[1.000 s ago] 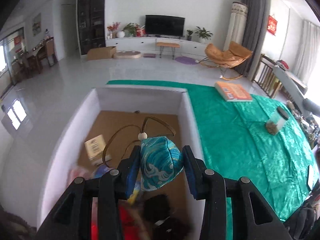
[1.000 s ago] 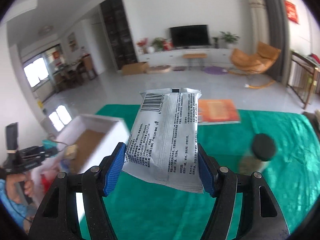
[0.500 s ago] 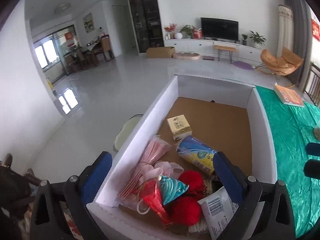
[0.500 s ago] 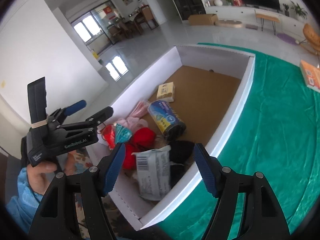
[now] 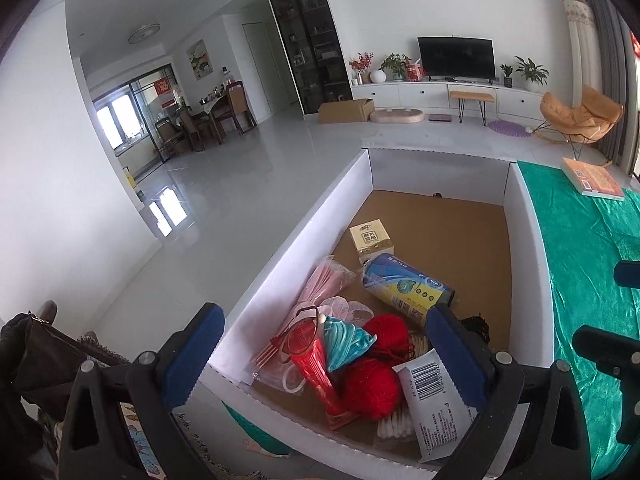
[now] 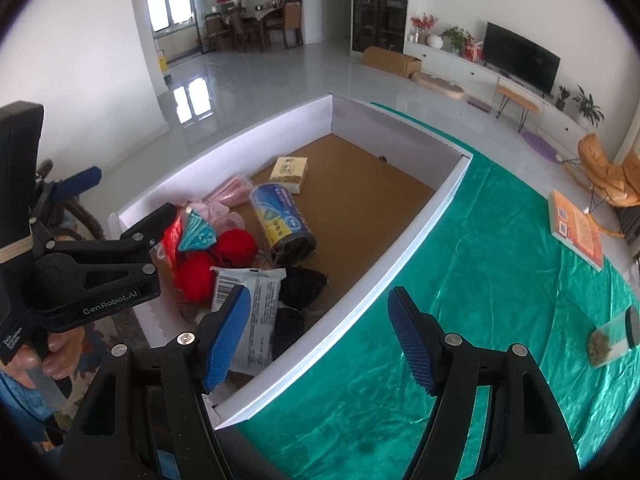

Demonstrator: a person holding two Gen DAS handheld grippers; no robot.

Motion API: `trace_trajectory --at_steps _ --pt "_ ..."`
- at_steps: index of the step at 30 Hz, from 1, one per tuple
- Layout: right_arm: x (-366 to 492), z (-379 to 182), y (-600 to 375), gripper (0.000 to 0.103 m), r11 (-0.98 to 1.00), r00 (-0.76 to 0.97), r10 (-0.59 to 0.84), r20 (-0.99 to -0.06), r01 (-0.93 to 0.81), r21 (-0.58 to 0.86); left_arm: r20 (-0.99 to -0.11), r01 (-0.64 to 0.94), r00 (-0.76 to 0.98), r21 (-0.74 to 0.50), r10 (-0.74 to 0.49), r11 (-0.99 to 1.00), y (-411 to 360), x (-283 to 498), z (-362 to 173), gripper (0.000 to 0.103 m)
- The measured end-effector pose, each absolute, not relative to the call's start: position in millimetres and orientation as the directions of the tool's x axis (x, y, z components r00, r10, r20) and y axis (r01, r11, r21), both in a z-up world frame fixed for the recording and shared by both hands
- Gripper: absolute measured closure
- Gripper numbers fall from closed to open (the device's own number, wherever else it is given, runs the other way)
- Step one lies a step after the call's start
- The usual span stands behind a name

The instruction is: Organize soft objects

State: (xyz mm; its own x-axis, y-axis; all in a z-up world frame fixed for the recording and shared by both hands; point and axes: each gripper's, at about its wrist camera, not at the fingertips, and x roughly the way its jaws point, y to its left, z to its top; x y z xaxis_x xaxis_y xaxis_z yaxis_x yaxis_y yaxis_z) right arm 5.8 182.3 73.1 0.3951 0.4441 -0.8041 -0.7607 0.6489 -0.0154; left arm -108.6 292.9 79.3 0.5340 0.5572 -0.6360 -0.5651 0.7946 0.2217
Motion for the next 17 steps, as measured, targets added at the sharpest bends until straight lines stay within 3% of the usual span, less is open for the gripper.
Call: trace_trajectory --at_steps 17 --pt "-3.2 67.5 180.8 0.029 0.645 0.39 0.443 -0.807 -0.764 -0.016 -0.667 -0.575 0.534 0.164 0.52 0.802 289.3 -113.3 72.7 0.001"
